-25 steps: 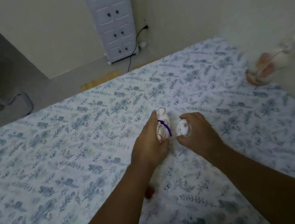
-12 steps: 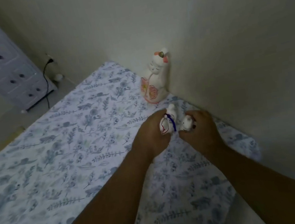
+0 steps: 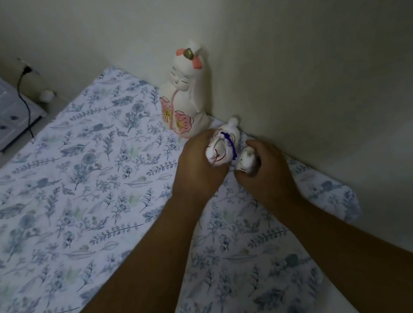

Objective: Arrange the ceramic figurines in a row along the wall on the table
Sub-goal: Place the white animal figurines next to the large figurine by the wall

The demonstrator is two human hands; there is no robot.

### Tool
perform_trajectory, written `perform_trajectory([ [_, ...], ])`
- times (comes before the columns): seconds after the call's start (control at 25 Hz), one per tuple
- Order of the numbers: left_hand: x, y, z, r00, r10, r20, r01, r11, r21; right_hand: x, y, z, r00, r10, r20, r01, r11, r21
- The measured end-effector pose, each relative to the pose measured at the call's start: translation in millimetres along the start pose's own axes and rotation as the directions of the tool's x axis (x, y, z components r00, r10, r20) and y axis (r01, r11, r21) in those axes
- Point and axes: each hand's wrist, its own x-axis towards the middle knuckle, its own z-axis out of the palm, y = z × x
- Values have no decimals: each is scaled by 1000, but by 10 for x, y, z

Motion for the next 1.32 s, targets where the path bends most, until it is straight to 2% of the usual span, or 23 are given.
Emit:
perform_trajectory([
  [0.08,-102,-34,23,998,-34,-47,34,999,5,-34,-12,-9,1000,-19,-10,19,1000,11],
  [0.4,-70,-23,71,994,-79,-76,78,997,-16,-12,26,37,999,43,-21,-42,998,45],
  [0.52,-56,-34,70,996,-52,-68,51,999,-18,-3,14,65,999,31,-36,-29,998,56],
  [0.88,-45,-108,83,995,-93,-24,92,996,-8,-3,2,70,995,54,-83,-54,998,11],
  [1.0,-49,-87,81,994,-104,-17,104,995,-3,7,1,64,997,54,-57,-53,998,25],
  [1.16,-109,-61,48,989,-144,-13,144,990,0,-16,-28,10,994,93,50,-95,995,34],
  [1.24,-209,-29,-6,989,-147,3,147,989,-10,-49,-105,-40,994,89,66,-89,996,-2],
  [1.32,-376,50,-128,989,-151,-1,151,989,8,-139,-254,-119,999,26,48,-21,993,-118],
])
